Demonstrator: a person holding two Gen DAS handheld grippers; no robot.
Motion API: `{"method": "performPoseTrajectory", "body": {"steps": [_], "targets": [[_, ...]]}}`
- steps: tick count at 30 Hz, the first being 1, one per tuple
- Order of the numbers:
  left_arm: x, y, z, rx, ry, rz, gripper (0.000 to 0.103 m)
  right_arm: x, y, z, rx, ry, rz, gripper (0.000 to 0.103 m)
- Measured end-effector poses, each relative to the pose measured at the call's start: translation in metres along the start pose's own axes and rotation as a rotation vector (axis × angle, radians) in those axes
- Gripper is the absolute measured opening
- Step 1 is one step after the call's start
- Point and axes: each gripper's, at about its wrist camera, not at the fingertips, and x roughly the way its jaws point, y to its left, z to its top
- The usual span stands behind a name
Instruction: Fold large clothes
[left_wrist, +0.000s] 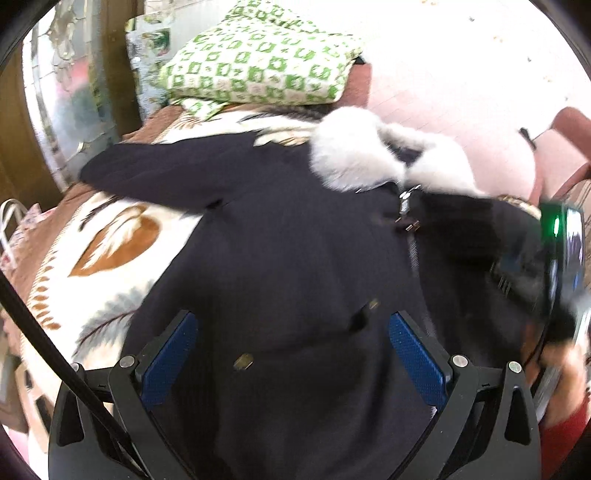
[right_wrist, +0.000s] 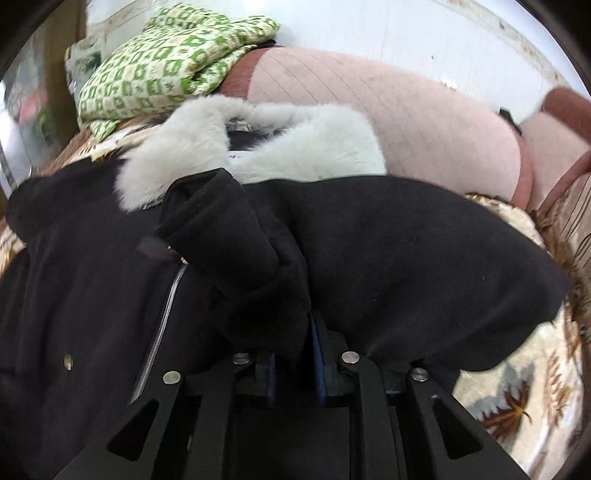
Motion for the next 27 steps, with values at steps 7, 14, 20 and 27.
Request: {"method": "performPoseTrajectory", "body": {"steps": [7,14,20,27], "targets": [[0.018,-0.023,0.033,-0.030,0.011,-0.146,0.103,-0.028,0.024,-0.020,-0.108,-0.072,-0.055,0.041],[0.038,-0.040,0.042,-0.040,0.047,-0.241,0.103,-0.065,0.001,-0.022,-0.018,-0.234,0.106,0.090],[0.081,-0.074,0.044,0.002,0.138,-0.295,0.103,-0.078,-0.079,-0.030,0.322,-0.270,0.176,0.091],[0.103,-0.132,0.052,0.081,0.172,-0.395,0.103,-0.079,-0.154,-0.051,0.624,-0.278,0.162,0.091]]}}
